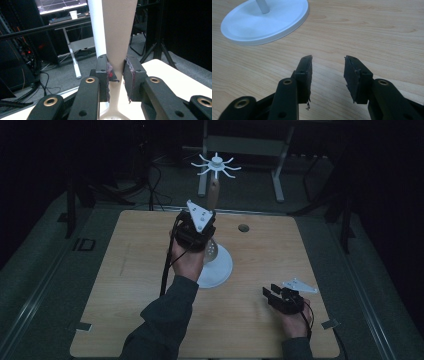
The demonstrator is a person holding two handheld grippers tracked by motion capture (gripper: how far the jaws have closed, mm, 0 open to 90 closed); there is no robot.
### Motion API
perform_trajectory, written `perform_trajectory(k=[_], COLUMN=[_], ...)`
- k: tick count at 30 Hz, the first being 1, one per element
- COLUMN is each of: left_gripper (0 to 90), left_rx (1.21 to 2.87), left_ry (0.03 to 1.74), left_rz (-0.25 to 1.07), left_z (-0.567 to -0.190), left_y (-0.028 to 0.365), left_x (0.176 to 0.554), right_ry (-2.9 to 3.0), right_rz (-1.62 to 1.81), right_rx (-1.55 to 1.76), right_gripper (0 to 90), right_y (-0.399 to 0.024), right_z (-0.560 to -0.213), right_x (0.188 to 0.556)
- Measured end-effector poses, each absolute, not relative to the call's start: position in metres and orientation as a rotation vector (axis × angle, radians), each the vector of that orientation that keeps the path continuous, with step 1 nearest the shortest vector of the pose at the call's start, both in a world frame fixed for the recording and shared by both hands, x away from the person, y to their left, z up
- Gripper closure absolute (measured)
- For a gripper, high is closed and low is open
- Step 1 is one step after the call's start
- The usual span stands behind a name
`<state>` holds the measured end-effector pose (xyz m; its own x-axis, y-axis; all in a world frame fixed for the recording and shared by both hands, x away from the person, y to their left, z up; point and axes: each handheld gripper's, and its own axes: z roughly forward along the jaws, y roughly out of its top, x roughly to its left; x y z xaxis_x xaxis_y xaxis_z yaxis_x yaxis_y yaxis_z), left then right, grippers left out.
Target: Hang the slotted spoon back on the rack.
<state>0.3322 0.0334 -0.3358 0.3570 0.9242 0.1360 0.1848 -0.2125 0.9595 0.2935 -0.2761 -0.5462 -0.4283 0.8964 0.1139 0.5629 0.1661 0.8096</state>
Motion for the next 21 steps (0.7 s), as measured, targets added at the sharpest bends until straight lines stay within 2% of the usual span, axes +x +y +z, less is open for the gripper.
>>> perform_trajectory(k=[21], left_gripper=[75.1], left_rx=[1.666], left_ry=[1.052], left_rz=[0.978], left_z=[-0.3295], left_y=[0.0288], left_x=[0.3416], right_ry=[2.059], right_rz=[1.16], right_rx=[1.378], right_gripper=[57.4], right_y=[-0.2757], right_z=[-0.5462], right_x=[0.2931])
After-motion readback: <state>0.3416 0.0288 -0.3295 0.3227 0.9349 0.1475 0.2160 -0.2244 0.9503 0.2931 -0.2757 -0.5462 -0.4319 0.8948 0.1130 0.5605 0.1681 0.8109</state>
